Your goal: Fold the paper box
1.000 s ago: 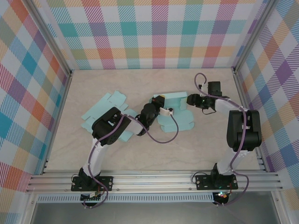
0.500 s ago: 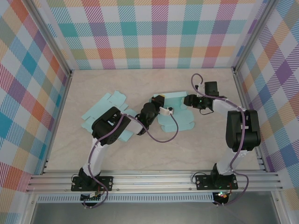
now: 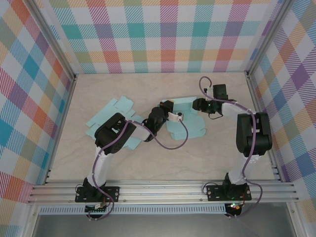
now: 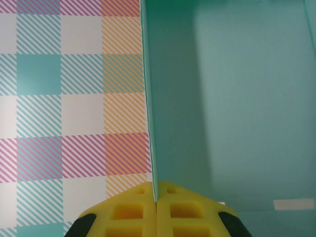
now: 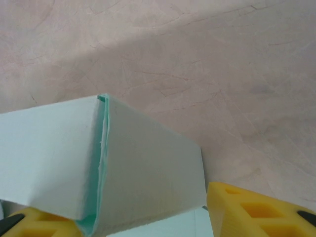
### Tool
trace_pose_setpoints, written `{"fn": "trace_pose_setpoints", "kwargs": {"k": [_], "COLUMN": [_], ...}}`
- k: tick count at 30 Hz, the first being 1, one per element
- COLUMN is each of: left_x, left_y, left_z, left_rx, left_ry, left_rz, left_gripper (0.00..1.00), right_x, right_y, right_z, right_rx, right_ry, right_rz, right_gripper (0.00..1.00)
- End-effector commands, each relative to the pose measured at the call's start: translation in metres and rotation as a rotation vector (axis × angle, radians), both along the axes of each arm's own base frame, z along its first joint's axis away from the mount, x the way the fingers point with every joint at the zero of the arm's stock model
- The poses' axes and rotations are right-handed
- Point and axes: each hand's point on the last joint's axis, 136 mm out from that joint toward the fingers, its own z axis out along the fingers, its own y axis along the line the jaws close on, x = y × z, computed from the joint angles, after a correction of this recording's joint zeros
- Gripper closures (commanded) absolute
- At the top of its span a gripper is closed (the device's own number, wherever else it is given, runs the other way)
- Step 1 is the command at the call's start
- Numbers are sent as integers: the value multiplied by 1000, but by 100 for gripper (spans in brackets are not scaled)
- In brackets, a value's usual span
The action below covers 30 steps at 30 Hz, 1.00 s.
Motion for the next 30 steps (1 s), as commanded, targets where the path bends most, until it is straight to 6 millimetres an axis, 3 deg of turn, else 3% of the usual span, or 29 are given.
{"fn": "trace_pose_setpoints", "kwargs": {"k": [1, 12, 21, 26, 28, 30], "left_x": [-15, -13, -5, 5, 3, -4], "left_y": [-6, -10, -14, -9, -5, 0], "left_z": [-39, -26, -6, 42, 63, 82], "left_rx": [65, -28, -141, -387, -500, -597], "left_ry": [162, 205, 204, 201, 232, 281], "left_rz": [-74, -61, 6, 112, 135, 142], "left_gripper": [100, 100, 100, 85, 71, 48], "right_x": [22, 22, 20, 15, 13, 11], "right_y": [-1, -4, -4, -5, -5, -7], "right_z": [5, -15, -17, -10, -7, -5], "right_rx": [-23, -177, -276, -308, -311, -317], "right_ry": [-46, -69, -126, -181, -195, -202], "right_rz": [-43, -126, -147, -168, -173, -180], "right_gripper": [47, 55, 76, 82, 86, 90]}}
